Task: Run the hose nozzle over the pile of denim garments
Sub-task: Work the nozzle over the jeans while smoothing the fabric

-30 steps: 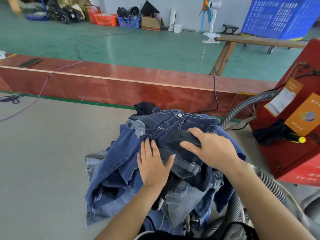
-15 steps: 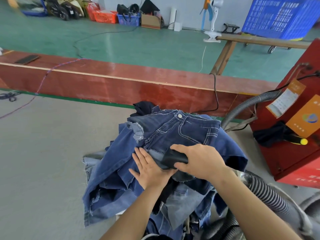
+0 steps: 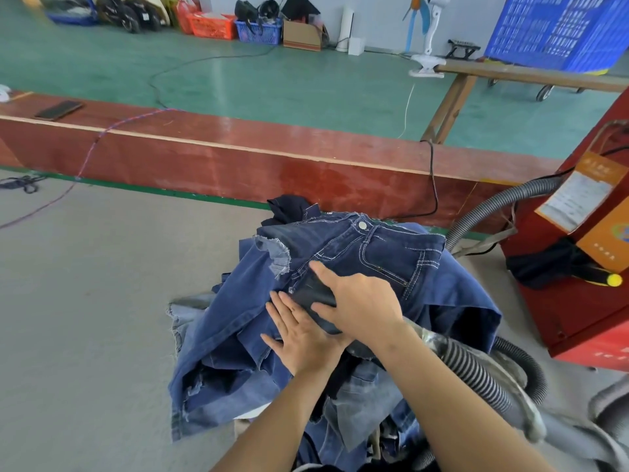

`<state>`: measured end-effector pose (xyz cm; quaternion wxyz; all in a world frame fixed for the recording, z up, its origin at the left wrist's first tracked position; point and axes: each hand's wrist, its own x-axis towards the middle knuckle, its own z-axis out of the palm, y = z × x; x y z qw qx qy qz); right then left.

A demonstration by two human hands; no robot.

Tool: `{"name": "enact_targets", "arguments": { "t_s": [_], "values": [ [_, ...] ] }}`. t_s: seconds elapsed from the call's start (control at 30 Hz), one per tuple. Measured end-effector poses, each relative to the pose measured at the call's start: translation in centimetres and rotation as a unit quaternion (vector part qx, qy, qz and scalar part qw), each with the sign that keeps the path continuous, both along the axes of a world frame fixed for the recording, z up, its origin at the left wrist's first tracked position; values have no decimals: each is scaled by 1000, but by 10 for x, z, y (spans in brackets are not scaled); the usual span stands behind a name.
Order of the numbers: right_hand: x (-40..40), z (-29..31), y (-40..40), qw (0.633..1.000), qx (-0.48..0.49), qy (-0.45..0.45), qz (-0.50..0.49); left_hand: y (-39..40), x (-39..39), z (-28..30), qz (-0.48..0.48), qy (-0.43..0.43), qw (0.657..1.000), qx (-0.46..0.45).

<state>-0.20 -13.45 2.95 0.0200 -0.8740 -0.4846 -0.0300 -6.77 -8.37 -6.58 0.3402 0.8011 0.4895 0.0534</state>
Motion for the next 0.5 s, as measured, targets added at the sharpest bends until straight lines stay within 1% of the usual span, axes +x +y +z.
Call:
{"name": "enact_targets", "arguments": {
  "t_s": [0.07, 0.17, 0.2, 0.33, 0.43, 0.5],
  "values": [
    [6, 12, -6, 998, 34, 33, -33, 2, 0, -2, -14, 24, 1000, 3],
    [23, 37, -28, 991, 95, 60, -75, 2, 0, -3, -21, 25, 999, -6],
    [27, 43, -39, 990, 100, 61, -84, 1, 0, -2, -22, 25, 999, -6],
    [27, 43, -74, 996, 36, 30, -76, 1, 0, -1, -21, 31, 999, -4],
    [23, 30, -78, 996, 1, 55, -65, 0, 0, -2, -22, 39, 999, 1],
    [21, 22, -70, 997, -11, 54, -60, 0, 1, -1, -19, 41, 999, 0]
  ]
}}
